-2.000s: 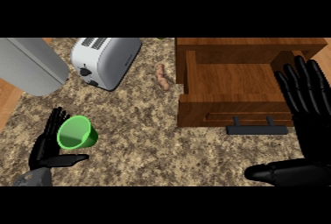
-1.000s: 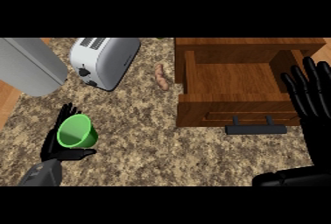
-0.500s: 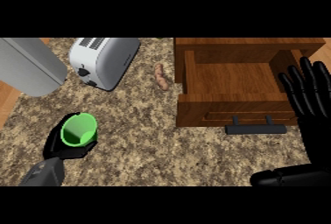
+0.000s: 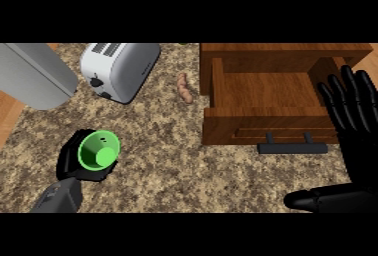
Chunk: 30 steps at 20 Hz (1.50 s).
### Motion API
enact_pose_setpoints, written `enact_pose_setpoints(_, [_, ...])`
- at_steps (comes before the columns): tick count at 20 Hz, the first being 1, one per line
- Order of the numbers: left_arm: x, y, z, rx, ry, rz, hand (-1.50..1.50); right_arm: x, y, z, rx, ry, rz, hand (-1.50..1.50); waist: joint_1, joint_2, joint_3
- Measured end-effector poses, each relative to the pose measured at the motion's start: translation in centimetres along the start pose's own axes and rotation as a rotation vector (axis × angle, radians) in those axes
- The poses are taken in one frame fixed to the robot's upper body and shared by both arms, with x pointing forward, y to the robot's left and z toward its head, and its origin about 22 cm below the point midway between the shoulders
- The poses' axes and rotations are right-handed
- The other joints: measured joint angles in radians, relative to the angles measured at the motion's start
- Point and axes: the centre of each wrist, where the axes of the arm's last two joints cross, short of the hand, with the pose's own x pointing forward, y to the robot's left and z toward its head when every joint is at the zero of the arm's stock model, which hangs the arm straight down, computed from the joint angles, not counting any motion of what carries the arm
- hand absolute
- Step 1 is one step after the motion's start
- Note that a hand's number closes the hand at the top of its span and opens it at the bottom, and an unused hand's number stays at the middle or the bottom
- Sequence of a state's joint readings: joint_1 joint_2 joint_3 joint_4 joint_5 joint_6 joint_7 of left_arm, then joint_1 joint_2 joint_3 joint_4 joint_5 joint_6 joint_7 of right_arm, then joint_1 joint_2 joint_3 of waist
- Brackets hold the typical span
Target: Pick up the cup, place it into the drawer and close the drawer
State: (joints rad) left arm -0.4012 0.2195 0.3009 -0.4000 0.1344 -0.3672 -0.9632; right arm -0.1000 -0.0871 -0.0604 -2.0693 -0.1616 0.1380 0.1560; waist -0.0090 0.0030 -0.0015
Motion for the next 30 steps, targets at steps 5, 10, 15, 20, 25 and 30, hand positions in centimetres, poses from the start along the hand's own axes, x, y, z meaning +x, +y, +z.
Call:
enact_pose_setpoints(5, [-0.7, -1.9, 0.1, 0.060, -0.070, -0.003, 1.50, 0.4, -0.5, -0.3, -0.005, 0.001, 0.006, -1.50, 0.006, -0.003, 0.001])
enact_pose_setpoints(10, [-0.1, -4.0, -1.3, 0.028, -0.146, 0.027, 1.50, 0.7, 0.3, 0.2, -0.004, 0.015, 0.014, -1.50, 0.012, -0.006, 0.002])
enact_pose_setpoints(15, [2.2, -6.6, -4.0, -0.088, -0.206, 0.035, 1.50, 1.0, -0.1, 0.2, -0.018, 0.017, 0.013, -1.50, 0.017, -0.008, 0.002])
enact_pose_setpoints(20, [5.7, -10.2, -6.0, -0.175, -0.239, 0.075, 1.50, 0.7, -0.2, 0.6, -0.019, 0.026, 0.005, -1.50, 0.019, -0.009, 0.003])
enact_pose_setpoints(25, [10.0, -14.3, -7.9, -0.216, -0.248, 0.108, 1.50, 0.4, -1.0, 0.9, -0.025, 0.026, 0.014, -1.50, 0.015, -0.008, 0.002])
enact_pose_setpoints(30, [14.2, -18.2, -10.2, -0.228, -0.270, 0.101, 1.50, 0.0, -0.7, 0.7, -0.023, 0.020, 0.014, -1.50, 0.010, -0.006, 0.002])
